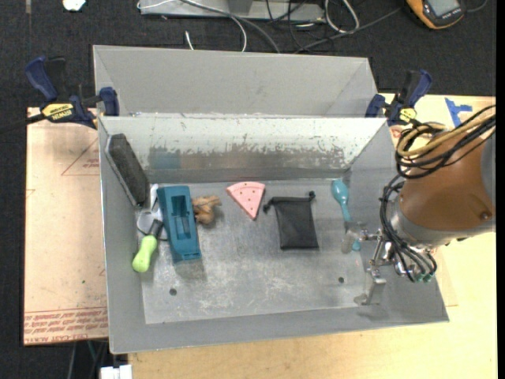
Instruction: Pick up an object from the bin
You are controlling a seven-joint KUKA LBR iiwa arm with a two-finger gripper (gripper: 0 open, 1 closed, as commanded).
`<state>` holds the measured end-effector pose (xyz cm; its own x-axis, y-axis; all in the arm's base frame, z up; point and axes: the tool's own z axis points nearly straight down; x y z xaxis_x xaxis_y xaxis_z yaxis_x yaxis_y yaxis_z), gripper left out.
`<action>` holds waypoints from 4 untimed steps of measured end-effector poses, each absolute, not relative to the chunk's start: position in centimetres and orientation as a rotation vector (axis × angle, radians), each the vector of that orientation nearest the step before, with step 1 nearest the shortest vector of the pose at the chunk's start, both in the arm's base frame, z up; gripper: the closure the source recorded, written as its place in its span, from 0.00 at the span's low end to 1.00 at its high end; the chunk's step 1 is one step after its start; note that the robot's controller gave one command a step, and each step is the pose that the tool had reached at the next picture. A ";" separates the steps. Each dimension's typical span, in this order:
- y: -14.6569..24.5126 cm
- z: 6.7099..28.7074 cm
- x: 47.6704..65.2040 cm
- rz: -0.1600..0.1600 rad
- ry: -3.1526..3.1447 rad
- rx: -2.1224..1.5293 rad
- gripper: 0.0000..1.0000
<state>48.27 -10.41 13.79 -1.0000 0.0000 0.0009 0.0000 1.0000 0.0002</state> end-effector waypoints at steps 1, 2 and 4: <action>-6.0 8.7 55.5 -0.002 -3.113 -0.460 0.00; -3.8 10.7 56.8 0.000 -3.120 -0.368 0.00; -3.4 7.1 59.2 -0.004 -3.061 -0.743 0.00</action>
Offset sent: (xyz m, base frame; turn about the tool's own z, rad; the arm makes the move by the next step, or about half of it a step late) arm 0.0865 0.0722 -0.0150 0.1968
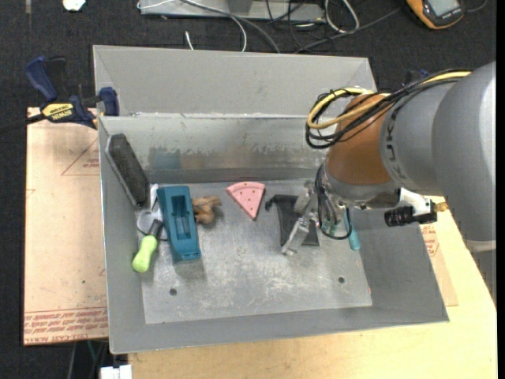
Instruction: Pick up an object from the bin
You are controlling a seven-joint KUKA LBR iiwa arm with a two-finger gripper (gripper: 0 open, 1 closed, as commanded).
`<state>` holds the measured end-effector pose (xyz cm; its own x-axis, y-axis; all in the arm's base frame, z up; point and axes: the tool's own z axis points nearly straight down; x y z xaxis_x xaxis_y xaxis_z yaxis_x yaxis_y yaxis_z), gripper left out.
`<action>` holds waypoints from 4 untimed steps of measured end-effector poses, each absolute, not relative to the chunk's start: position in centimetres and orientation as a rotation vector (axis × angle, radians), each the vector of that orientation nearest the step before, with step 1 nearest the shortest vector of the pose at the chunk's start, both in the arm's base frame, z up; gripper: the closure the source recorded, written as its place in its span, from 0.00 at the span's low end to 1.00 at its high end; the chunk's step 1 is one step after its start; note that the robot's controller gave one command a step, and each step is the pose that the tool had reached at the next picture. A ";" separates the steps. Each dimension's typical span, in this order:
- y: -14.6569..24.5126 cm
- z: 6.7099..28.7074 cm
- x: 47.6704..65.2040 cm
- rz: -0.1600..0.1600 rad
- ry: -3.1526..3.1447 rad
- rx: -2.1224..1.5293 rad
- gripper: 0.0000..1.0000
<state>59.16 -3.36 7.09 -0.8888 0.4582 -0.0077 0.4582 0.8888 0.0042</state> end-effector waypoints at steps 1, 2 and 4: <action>-8.9 7.1 59.0 0.006 3.091 0.523 1.00; -8.9 7.1 59.0 0.005 3.091 0.523 1.00; -8.8 14.6 59.0 0.008 3.090 0.521 1.00</action>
Offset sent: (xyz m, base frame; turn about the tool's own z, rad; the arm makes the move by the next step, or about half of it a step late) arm 0.0000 0.0000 0.0000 0.0000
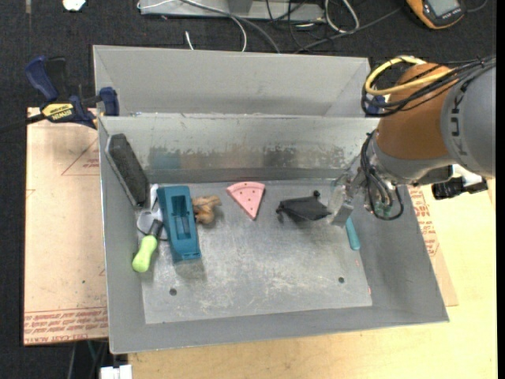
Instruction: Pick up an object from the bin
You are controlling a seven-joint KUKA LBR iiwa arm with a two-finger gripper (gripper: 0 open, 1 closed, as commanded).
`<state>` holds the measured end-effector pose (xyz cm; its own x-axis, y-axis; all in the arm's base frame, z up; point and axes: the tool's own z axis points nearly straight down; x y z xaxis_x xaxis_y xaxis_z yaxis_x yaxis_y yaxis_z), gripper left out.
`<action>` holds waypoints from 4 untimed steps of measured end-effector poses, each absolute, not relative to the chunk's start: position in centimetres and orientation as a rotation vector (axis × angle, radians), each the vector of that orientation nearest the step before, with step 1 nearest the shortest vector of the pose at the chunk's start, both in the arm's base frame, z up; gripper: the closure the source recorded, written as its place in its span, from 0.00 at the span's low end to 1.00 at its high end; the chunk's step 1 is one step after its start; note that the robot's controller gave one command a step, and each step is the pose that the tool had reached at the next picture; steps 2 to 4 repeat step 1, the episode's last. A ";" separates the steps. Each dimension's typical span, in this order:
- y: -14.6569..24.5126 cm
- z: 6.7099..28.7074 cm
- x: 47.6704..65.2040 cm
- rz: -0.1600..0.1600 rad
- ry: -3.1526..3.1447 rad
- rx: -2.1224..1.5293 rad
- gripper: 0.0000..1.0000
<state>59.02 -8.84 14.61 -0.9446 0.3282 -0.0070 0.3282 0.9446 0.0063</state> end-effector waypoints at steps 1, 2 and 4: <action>-8.8 19.3 58.9 0.008 3.095 0.521 1.00; -8.8 19.3 58.9 0.008 3.095 0.521 1.00; -8.8 19.3 58.9 0.008 3.095 0.521 1.00</action>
Offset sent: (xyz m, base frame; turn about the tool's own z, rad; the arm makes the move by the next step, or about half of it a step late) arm -0.0014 0.0003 0.0643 -0.0007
